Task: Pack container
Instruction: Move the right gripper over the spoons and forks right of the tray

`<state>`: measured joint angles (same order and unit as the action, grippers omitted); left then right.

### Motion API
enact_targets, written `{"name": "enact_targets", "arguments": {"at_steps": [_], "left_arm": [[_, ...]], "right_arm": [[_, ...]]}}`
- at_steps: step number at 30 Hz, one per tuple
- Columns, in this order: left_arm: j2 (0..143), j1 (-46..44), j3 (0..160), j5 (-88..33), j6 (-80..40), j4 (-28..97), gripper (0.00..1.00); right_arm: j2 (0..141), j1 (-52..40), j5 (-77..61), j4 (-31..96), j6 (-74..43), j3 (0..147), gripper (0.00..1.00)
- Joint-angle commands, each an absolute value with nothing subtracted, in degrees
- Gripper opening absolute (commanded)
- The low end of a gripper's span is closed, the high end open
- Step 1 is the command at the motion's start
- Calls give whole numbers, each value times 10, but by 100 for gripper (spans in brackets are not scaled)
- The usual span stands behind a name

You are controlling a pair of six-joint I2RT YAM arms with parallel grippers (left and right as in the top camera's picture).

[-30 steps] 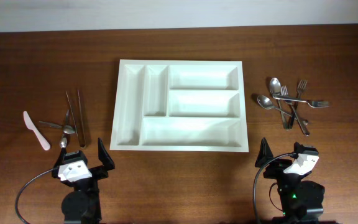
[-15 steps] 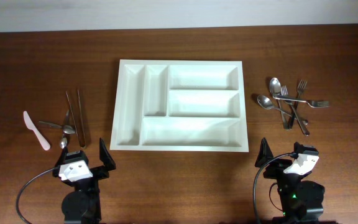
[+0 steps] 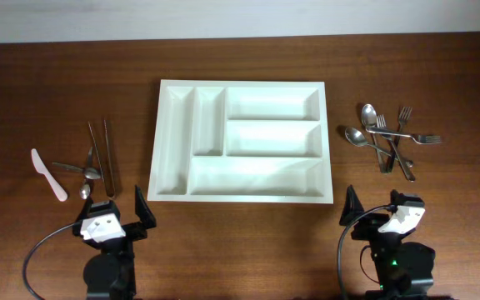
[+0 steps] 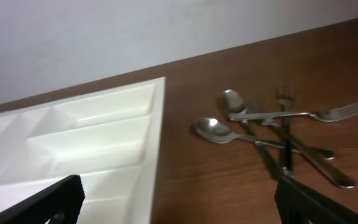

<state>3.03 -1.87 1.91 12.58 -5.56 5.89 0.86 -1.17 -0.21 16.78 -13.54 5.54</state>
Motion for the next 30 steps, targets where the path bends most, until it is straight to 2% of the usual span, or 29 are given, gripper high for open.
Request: {"name": "enact_targets", "arguments": {"at_steps": [1,6,14,25,30], "left_arm": [[51,-21,28,106,-49,71,99],[95,-21,114,88,-48,124,99],[283,-8,307,94,-48,223,99],[595,116,569,46,-48,387,99],[702,178,621,6,-48,428,99]], "right_arm": [[23,-15,-61,192,-140,83,99],[126,-15,-57,294,-140,180,99],[442,-15,-54,391,-139,425,99],[821,-8,-54,635,-46,867,99],[917,16,-54,688,-28,969,99]]}}
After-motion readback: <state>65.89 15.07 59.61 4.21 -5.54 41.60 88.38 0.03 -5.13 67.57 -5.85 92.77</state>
